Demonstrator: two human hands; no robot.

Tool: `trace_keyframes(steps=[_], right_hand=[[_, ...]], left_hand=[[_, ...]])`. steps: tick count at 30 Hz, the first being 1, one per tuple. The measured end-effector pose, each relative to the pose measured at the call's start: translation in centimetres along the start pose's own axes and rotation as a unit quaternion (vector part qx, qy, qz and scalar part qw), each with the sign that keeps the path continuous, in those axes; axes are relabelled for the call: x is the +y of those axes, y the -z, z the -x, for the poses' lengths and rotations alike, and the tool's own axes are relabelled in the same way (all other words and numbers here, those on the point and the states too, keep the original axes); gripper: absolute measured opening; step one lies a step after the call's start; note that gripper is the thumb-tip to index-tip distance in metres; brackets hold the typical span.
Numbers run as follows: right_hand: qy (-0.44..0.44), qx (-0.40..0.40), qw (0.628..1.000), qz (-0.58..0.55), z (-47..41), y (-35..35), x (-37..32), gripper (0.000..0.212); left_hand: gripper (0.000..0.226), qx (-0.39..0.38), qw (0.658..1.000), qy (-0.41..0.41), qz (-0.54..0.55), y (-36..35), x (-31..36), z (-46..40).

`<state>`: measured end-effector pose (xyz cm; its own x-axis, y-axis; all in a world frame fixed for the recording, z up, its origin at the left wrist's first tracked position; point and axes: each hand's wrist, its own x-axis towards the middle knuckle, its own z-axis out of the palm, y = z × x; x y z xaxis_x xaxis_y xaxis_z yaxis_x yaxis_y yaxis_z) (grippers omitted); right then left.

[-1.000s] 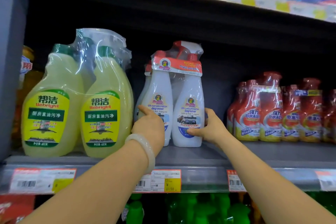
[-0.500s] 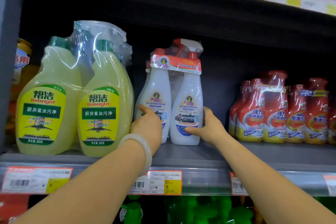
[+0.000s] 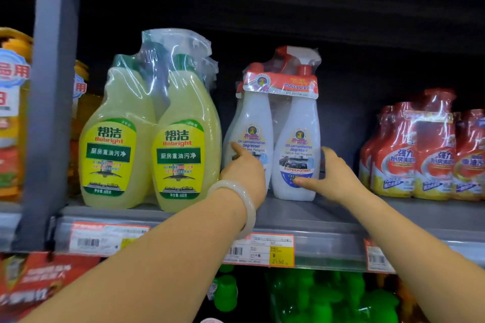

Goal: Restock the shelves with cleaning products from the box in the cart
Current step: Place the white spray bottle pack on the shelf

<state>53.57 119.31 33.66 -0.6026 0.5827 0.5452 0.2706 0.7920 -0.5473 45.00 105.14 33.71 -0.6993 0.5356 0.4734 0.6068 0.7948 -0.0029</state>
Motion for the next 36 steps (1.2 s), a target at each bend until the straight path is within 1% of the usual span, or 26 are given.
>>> trace_keyframes(steps=[1, 3, 5, 7, 9, 10, 12, 15, 18, 20, 24, 26, 28, 30, 31, 33, 35, 36], right_hand=[[0.003, 0.005, 1.000, 0.027, 0.6, 0.2, -0.4, 0.086], [0.003, 0.011, 0.996, 0.089, 2.5, 1.0, -1.7, 0.081], [0.018, 0.015, 0.991, 0.132, 4.6, 1.7, -3.4, 0.077], [0.040, 0.017, 0.987, 0.152, 7.3, 1.9, -5.4, 0.079], [0.064, 0.013, 0.985, 0.161, 10.3, 1.4, -8.0, 0.078], [0.072, 0.009, 0.983, 0.167, 11.9, 0.9, -9.5, 0.077], [0.096, 0.003, 0.979, 0.180, 15.0, -0.9, -13.0, 0.074], [0.152, -0.027, 0.971, 0.183, 19.5, -5.3, -19.4, 0.066], [0.224, -0.086, 0.951, 0.195, 23.7, -11.5, -26.7, 0.057], [0.270, -0.134, 0.932, 0.200, 26.7, -16.4, -31.8, 0.059], [0.330, -0.255, 0.892, 0.176, 33.3, -26.7, -41.3, 0.064], [0.364, -0.306, 0.864, 0.166, 37.4, -31.6, -45.9, 0.069], [0.402, -0.340, 0.838, 0.145, 41.7, -36.1, -50.3, 0.065], [0.442, -0.366, 0.810, 0.124, 46.0, -39.9, -54.4, 0.053], [0.459, -0.383, 0.793, 0.117, 48.0, -41.7, -56.2, 0.052], [0.486, -0.416, 0.761, 0.108, 51.5, -45.2, -59.5, 0.056], [0.509, -0.438, 0.735, 0.096, 54.1, -48.8, -62.3, 0.057], [0.520, -0.444, 0.724, 0.089, 55.1, -50.7, -63.7, 0.056]], left_hand=[[0.076, 0.013, 0.999, 0.005, 0.039, 0.2, 0.0, 0.3], [0.089, 0.041, 0.993, 0.001, 0.108, 1.1, -0.2, 1.7], [0.096, 0.043, 0.984, -0.046, 0.165, 2.0, -1.2, 4.1], [0.091, 0.045, 0.966, -0.102, 0.231, 3.1, -3.1, 7.1], [0.079, 0.072, 0.951, -0.136, 0.267, 3.9, -6.1, 10.4], [0.074, 0.080, 0.950, -0.144, 0.266, 4.1, -7.9, 11.9], [0.068, 0.087, 0.961, -0.148, 0.215, 4.3, -12.1, 14.9], [0.064, 0.080, 0.980, -0.122, 0.132, 4.4, -19.9, 19.3], [0.061, 0.039, 0.995, -0.060, 0.070, 3.7, -28.9, 23.7], [0.059, 0.019, 0.999, 0.004, 0.035, 2.9, -35.7, 27.2], [0.062, -0.049, 0.989, 0.139, -0.020, 1.3, -48.9, 35.6], [0.064, -0.074, 0.978, 0.192, -0.036, 0.6, -54.8, 40.0], [0.063, -0.112, 0.961, 0.250, -0.043, -0.1, -60.2, 44.3], [0.055, -0.131, 0.941, 0.309, -0.041, -0.8, -65.4, 48.4], [0.049, -0.146, 0.931, 0.331, -0.036, -1.2, -67.8, 50.3], [0.043, -0.179, 0.908, 0.379, -0.025, -1.6, -72.4, 53.7], [0.047, -0.201, 0.883, 0.424, -0.016, -2.4, -77.0, 56.5], [0.052, -0.212, 0.876, 0.432, -0.028, -2.6, -79.2, 57.6]])
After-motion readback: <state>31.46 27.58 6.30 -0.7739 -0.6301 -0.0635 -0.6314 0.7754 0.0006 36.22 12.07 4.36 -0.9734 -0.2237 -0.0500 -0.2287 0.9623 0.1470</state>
